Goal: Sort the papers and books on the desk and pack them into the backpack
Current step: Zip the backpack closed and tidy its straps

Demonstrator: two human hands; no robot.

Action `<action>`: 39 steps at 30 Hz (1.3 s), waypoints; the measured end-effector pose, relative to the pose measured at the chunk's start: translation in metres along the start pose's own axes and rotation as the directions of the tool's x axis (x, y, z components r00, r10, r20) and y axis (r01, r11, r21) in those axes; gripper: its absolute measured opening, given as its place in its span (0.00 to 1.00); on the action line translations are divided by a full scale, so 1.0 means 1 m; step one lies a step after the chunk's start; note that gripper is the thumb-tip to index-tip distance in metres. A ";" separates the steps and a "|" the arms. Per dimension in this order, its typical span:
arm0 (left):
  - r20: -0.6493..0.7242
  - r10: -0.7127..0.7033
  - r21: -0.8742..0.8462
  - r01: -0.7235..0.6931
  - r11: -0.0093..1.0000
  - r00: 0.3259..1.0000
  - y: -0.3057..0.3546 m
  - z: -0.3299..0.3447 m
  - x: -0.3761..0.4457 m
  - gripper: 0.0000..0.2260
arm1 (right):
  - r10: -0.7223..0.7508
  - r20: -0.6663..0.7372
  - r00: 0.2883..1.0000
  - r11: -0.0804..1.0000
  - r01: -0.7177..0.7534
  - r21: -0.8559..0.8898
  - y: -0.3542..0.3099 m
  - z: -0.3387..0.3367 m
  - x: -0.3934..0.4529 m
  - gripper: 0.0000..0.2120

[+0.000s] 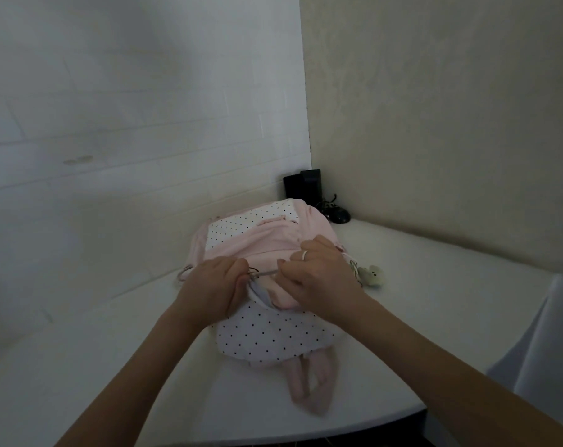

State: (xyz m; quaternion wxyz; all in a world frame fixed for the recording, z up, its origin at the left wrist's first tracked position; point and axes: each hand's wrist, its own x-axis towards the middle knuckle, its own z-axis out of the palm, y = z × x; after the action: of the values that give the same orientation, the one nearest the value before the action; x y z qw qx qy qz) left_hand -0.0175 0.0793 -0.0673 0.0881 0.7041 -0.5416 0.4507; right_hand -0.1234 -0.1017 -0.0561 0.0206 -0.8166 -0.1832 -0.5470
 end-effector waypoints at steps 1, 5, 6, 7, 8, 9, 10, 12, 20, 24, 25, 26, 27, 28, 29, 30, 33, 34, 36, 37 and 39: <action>0.015 -0.018 -0.013 0.018 1.000 1.000 -0.001 -0.001 -0.001 0.15 | 0.007 -0.003 1.000 1.000 -0.007 0.016 -0.003 0.000 0.000 0.16; 0.121 -0.253 -0.206 0.274 0.939 0.960 0.011 -0.005 -0.001 0.10 | 0.214 0.090 0.973 0.955 -0.227 0.189 -0.006 -0.004 0.009 0.17; 0.203 -0.345 -0.295 0.393 0.871 0.916 0.018 -0.006 0.003 0.12 | 0.286 0.127 0.950 0.926 -0.308 0.217 -0.002 -0.004 0.011 0.18; 0.300 -0.433 -0.402 0.525 0.750 0.850 0.024 -0.008 0.008 0.12 | 0.356 0.162 0.920 0.891 -0.387 0.239 0.000 -0.003 0.011 0.20; 0.402 -0.495 -0.498 0.638 0.587 0.770 0.028 -0.010 0.014 0.11 | 0.423 0.204 0.883 0.847 -0.465 0.256 0.000 -0.002 0.011 0.22; 0.500 -0.514 -0.557 0.713 0.426 0.697 0.030 -0.013 0.020 0.10 | 0.478 0.247 0.843 0.811 -0.532 0.245 -0.002 0.001 0.011 0.22; 0.581 -0.499 -0.578 0.758 0.303 0.643 0.029 -0.017 0.025 0.08 | 0.521 0.283 0.805 0.791 -0.580 0.194 -0.005 0.003 0.012 0.21; 0.691 -0.428 -0.548 0.808 0.216 0.583 0.026 -0.024 0.029 0.08 | 0.584 0.342 0.736 0.758 -0.645 0.092 -0.014 0.006 0.012 0.13; 0.621 -0.462 -0.502 0.774 0.387 0.634 0.023 -0.033 0.014 0.09 | 0.611 0.537 0.581 0.496 -0.810 0.312 -0.048 0.010 0.015 0.09; 0.454 -0.616 -0.479 0.759 0.441 0.644 0.015 -0.037 0.013 0.08 | 0.505 0.315 0.804 0.832 -0.550 0.070 -0.040 -0.003 0.015 0.07; 0.425 -0.630 -0.478 0.752 0.453 0.650 0.012 -0.039 0.014 0.08 | 0.473 0.303 0.827 0.862 -0.506 0.036 -0.033 -0.006 0.011 0.07; 0.414 -0.625 -0.476 0.743 0.471 0.662 0.010 -0.040 0.014 0.08 | 0.450 0.301 0.841 0.879 -0.477 0.018 -0.027 -0.008 0.005 0.06; 0.418 -0.605 -0.478 0.730 0.488 0.678 0.010 -0.041 0.015 0.08 | 0.438 0.286 0.852 0.888 -0.460 0.011 -0.023 -0.010 -0.002 0.06; 0.428 -0.582 -0.486 0.719 0.497 0.691 0.011 -0.042 0.015 0.09 | 0.427 0.255 0.867 0.896 -0.444 0.011 -0.020 -0.012 -0.008 0.05; 0.441 -0.561 -0.503 0.710 0.492 0.701 0.011 -0.042 0.016 0.09 | 0.415 0.217 0.884 0.904 -0.427 0.010 -0.018 -0.013 -0.012 0.06; 0.454 -0.541 -0.523 0.703 0.482 0.708 0.011 -0.042 0.016 0.10 | 0.406 0.182 0.896 0.910 -0.415 0.012 -0.018 -0.015 -0.016 0.08; 0.483 -0.507 -0.556 0.697 0.453 0.714 0.006 -0.045 0.016 0.12 | 0.399 0.115 0.910 0.911 -0.407 0.059 -0.020 -0.023 -0.015 0.12; 0.486 -0.504 -0.561 0.697 0.446 0.714 0.004 -0.047 0.018 0.12 | 0.400 0.105 0.911 0.910 -0.408 0.077 -0.021 -0.024 -0.014 0.13; 0.485 -0.506 -0.551 0.699 0.457 0.713 0.003 -0.048 0.020 0.11 | 0.429 0.118 0.895 0.889 -0.442 0.118 -0.024 -0.025 -0.013 0.15; 0.479 -0.506 -0.530 0.696 0.485 0.718 0.004 -0.048 0.021 0.11 | 0.462 0.139 0.876 0.862 -0.480 0.162 -0.026 -0.024 -0.014 0.15; 0.426 -0.493 -0.459 0.651 0.605 0.759 0.009 -0.046 0.020 0.08 | 0.537 0.237 0.810 0.773 -0.584 0.246 -0.028 -0.021 -0.019 0.15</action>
State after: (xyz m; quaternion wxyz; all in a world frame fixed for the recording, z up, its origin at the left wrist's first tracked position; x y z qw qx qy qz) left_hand -0.0497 0.0901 -0.0299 0.3689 0.8300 -0.4023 0.1146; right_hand -0.1576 -0.0856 -0.0696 0.2956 -0.8599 -0.0147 -0.4158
